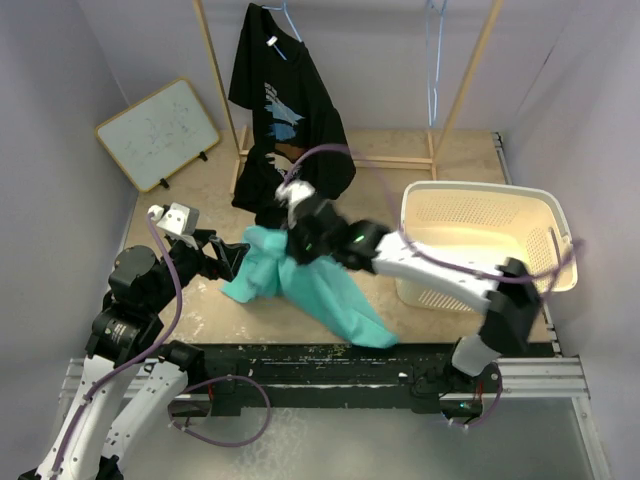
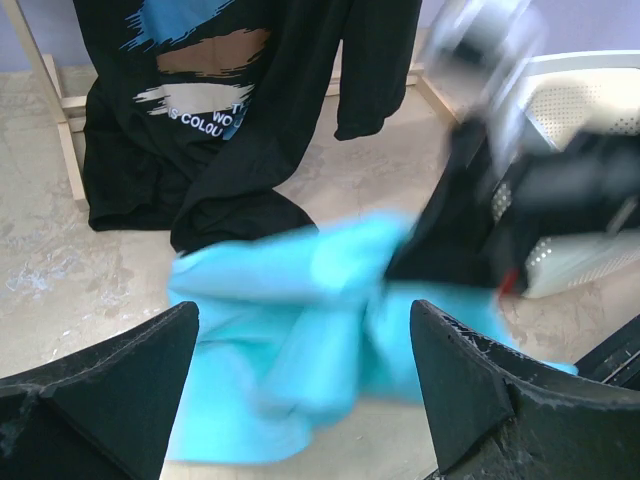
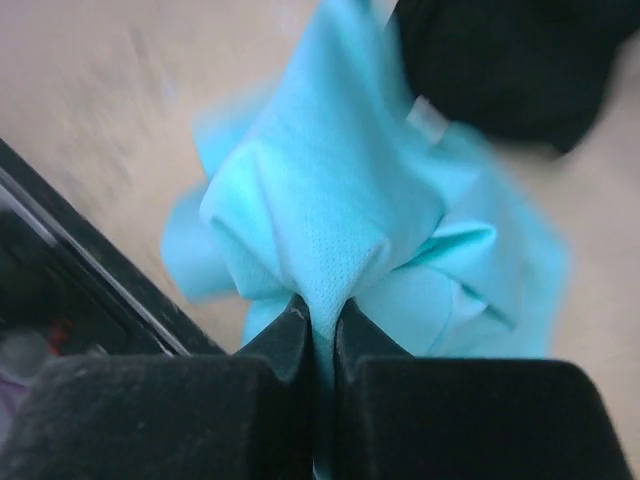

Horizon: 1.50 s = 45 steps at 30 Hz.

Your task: Remove the t-shirt from the hanger

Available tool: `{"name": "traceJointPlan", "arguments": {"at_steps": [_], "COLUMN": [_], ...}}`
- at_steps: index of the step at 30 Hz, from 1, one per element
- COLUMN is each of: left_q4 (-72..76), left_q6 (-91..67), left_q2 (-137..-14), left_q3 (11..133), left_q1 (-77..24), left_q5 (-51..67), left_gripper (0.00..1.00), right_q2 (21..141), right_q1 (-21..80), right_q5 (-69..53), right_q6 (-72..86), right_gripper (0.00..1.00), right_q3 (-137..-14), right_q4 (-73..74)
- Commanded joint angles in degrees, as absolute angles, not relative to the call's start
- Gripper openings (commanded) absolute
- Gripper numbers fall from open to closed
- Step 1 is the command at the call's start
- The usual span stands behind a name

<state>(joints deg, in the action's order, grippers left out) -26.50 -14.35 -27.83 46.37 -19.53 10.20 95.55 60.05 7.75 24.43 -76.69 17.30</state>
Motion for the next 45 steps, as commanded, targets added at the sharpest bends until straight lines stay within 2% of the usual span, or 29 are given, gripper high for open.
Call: {"name": "traceJointPlan", "arguments": {"at_steps": [1,4,11,15,19,23,28,33,39,45], "left_q4": [-25.5,-25.5,-25.2,-25.1,-25.1,-25.1,-25.1,-25.2,-25.1,-25.0], "left_q6": [-14.8,-14.8,-14.8,-14.8,-14.8,-14.9,-14.9,-15.0,-15.0,-15.0], "left_q2": [-27.6,-27.4,-27.8,-27.3,-27.0,-26.9,-26.8,-26.6,-26.6,-27.1], "left_q3": [47.0,46.9,47.0,47.0,47.0,46.9,46.9,46.9,46.9,46.9], "left_q1": [-19.6,-19.6,-19.6,-19.6,-19.7,-19.6,-19.6,-19.6,-19.6,-19.6], "left_q5": [10.0,10.0,10.5,10.5,10.7,11.1,11.4,11.4,11.5,11.9], "left_gripper": [0.89,0.89,0.89,0.89,0.89,0.89,0.89,0.89,0.89,0.89], "right_q2": [79.4,73.0,73.6,73.1,70.3,68.1,65.6,65.4,65.0,65.7], "right_q1": [42.2,33.6,28.4,26.2,26.1,26.0,25.4,22.3,17.9,17.6], "right_q5": [5.0,5.9,26.0,32.1,40.8,46.4,48.9,49.0,46.9,49.4], "right_q6": [24.2,22.4,19.4,18.4,17.0,16.2,16.7,17.0,15.4,13.0], "right_gripper": [0.0,0.0,0.0,0.0,0.0,0.0,0.0,0.0,0.0,0.0], "right_q3": [-82.3,-88.0,-116.0,-123.4,-123.0,-116.8,-106.8,-101.9,-103.8,-112.6], "right_q4": [19.9,23.5,42.3,45.6,45.5,45.0,42.6,41.8,40.6,42.3]}}
